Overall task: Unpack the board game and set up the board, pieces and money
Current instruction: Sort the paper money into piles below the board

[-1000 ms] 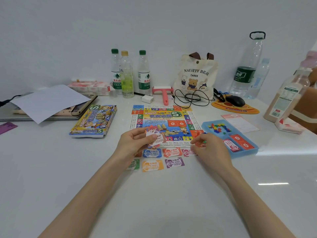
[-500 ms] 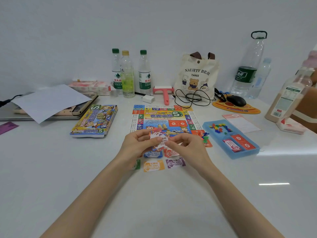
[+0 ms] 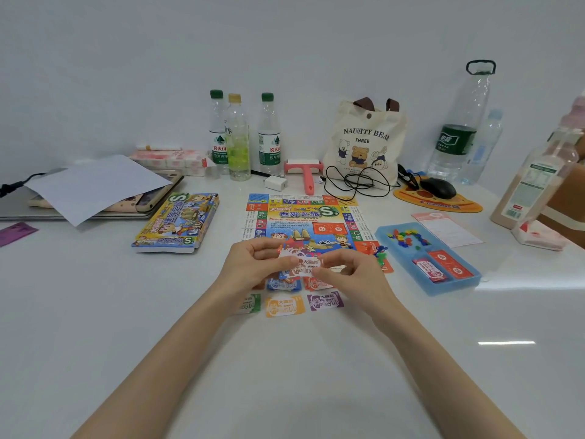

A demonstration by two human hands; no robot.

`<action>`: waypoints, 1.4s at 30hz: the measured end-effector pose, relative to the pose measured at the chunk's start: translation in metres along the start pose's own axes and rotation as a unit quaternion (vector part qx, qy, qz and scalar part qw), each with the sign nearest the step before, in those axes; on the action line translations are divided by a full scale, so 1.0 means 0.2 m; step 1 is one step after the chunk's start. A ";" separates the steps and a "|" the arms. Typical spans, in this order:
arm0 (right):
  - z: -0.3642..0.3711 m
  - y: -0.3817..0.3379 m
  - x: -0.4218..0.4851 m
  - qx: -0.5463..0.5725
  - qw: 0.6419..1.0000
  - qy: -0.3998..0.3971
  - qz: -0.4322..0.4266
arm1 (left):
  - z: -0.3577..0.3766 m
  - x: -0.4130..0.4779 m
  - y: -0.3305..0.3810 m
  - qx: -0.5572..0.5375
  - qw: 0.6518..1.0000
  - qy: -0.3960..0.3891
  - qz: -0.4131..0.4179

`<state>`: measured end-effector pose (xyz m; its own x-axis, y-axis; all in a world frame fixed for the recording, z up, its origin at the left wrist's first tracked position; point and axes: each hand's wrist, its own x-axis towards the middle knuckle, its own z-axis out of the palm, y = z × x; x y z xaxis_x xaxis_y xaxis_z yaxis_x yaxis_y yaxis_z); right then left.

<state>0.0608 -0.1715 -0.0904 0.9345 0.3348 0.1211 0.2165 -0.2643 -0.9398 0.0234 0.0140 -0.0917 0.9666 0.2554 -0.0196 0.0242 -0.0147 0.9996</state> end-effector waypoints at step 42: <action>0.43 -0.04 0.19 -0.222 0.971 0.016 -0.082 | -0.30 0.11 -0.01 -0.182 0.973 0.137 0.028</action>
<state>0.0707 -0.0786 -0.1053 0.8843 0.3785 0.2734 0.4563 -0.5767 -0.6777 0.0288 0.0785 -0.0937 0.8585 0.5127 -0.0075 -0.1673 0.2939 0.9411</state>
